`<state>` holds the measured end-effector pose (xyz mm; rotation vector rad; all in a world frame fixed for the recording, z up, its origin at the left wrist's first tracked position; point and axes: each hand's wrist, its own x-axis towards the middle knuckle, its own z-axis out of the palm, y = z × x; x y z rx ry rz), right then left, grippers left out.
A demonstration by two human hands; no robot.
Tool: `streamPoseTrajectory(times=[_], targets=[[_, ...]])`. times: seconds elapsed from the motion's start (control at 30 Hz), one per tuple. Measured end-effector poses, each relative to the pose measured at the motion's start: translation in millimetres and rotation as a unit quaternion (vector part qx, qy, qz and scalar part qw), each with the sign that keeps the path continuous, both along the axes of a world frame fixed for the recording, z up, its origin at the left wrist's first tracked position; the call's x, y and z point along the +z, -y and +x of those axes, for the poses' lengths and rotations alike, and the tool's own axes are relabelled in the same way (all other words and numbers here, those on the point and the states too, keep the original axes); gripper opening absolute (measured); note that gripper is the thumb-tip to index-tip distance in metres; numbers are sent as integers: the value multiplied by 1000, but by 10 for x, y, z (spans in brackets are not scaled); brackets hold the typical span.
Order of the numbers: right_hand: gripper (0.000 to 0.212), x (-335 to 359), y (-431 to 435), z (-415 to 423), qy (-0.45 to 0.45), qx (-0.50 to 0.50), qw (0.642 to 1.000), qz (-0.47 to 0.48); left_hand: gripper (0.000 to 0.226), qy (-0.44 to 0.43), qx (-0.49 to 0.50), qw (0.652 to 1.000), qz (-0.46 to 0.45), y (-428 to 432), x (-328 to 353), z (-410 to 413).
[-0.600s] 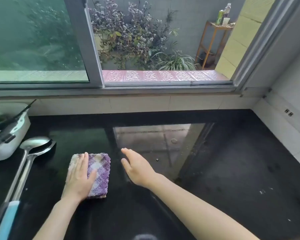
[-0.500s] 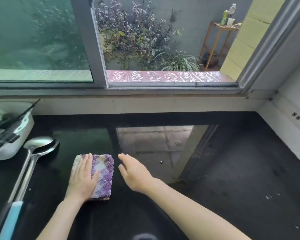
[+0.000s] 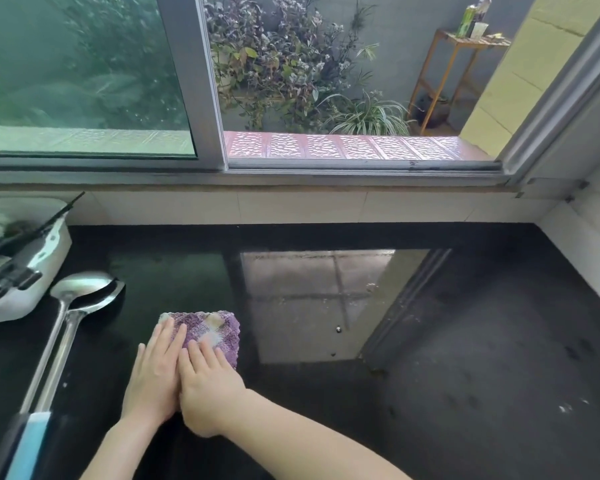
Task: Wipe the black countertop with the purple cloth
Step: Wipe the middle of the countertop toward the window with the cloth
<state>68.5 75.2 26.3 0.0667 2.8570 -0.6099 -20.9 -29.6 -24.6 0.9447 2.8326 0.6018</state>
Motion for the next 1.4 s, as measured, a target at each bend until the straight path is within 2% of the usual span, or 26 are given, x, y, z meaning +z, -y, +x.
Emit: streamPoseTrajectory(times=[0.13,0.3,0.67,0.77,0.8,0.9,1.03,1.23,1.4], targets=[[79,-82,-47,-8,32,28,999,28,59,-2,6,1000,-19,-37,-4,17],[82,-171,-119,55,3,35,998,49,56,-10,24,998,-57,-105,12,71],[75,-130,-390,617,-25,37,998,40,72,-20,4,995,-96,-341,68,600],[66,-146,-563,956,-54,37,998,18,58,-61,-6,992,-111,-468,-2,857],[64,-157,-618,1062,-63,31,998,5,58,-70,-7,991,-112,-521,-21,956],[75,-203,-766,1331,-60,4,998,-10,56,-80,-2,992,-97,-702,-44,1245],[62,-276,-943,1692,-42,-16,999,22,56,-83,-26,992,-86,-926,-14,1600],[60,-304,-1118,2150,-74,-13,995,68,59,-78,-27,994,-73,-1074,-18,2060],[59,-347,-1090,2428,-114,-35,992,45,61,-124,-27,991,-52,-1049,-127,2350]])
